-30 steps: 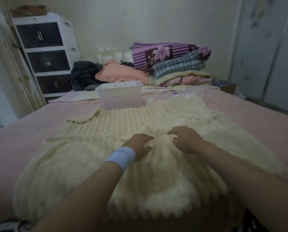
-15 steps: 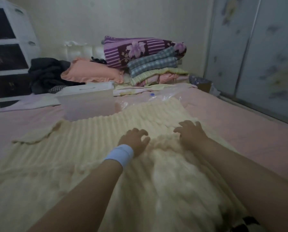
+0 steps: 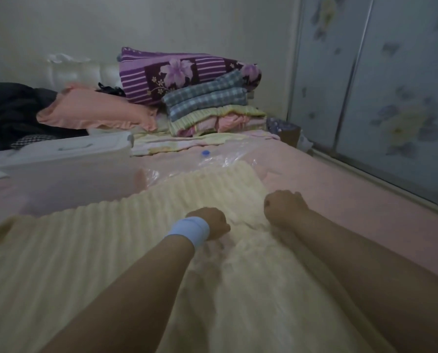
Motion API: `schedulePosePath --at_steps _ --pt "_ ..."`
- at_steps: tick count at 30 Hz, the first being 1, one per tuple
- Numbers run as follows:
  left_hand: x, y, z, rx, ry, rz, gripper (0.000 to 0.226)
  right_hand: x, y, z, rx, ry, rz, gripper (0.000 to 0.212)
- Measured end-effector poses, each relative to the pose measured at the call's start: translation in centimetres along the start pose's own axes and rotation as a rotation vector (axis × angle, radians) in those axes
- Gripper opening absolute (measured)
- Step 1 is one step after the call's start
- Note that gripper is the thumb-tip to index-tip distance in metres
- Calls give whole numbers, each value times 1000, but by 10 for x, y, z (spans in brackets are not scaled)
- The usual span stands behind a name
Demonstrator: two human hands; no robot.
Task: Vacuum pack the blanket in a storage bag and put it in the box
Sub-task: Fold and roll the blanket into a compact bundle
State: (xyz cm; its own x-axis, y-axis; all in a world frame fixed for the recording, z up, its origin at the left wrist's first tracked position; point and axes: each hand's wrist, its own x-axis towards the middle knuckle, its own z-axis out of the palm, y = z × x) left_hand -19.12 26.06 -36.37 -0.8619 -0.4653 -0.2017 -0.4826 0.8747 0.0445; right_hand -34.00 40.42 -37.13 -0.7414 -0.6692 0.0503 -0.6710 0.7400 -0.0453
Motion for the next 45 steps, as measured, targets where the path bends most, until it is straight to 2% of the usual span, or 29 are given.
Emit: schedulePosePath --at_steps 2,4,8,11,14,17,21,23,25,26,29,31,33,34,36,38,40,41,43,45 --pt "30 -3 0 -58 83 7 38 27 -2 -1 243 20 38 33" --pt "60 -7 5 -97 100 13 41 54 -4 3 412 31 63 37" --pt "110 -11 23 -145 20 20 49 107 -8 26 565 -3 178 49" --pt "135 -18 35 -198 -24 18 45 148 -3 49 634 -38 304 54" --pt "148 -24 36 -169 59 23 37 167 -2 58 752 -67 398 59" --pt "158 -31 29 -209 147 12 32 177 -10 56 851 -92 423 37" --pt "158 -47 22 -319 338 9 29 171 -34 36 956 -38 284 29" --pt "151 -57 13 -368 540 45 47 156 -44 19 1076 16 96 22" --pt "139 -64 -3 -369 711 47 79 131 -46 -4 978 1 -102 22" --pt "132 -67 -14 -344 711 31 95 118 -45 -15 897 -42 -180 17" --pt "107 -72 -39 -171 423 34 130 81 -24 -28 773 -138 -272 26" --pt "86 -71 -46 -76 198 119 138 51 -7 -33 697 -178 -276 21" --pt "60 -64 -49 -49 -6 144 129 24 12 -33 637 -201 -240 17" --pt "46 -59 -48 -45 -55 132 115 12 21 -36 644 -193 -192 18" --pt "20 -47 -47 -74 -52 123 69 -9 32 -37 651 -121 -59 9" --pt "-6 -36 -47 -124 6 114 45 -24 37 -38 603 56 26 29" --pt "-33 -25 -47 -123 45 139 38 -44 28 -41 500 196 57 64" --pt "-49 -17 -47 -95 53 171 35 -58 16 -46 411 251 -8 82" --pt "-75 0 -45 -30 90 243 34 -85 -15 -57 112 271 -306 94" --pt "-98 18 -40 -27 133 307 37 -112 -47 -64 -112 104 -501 99"
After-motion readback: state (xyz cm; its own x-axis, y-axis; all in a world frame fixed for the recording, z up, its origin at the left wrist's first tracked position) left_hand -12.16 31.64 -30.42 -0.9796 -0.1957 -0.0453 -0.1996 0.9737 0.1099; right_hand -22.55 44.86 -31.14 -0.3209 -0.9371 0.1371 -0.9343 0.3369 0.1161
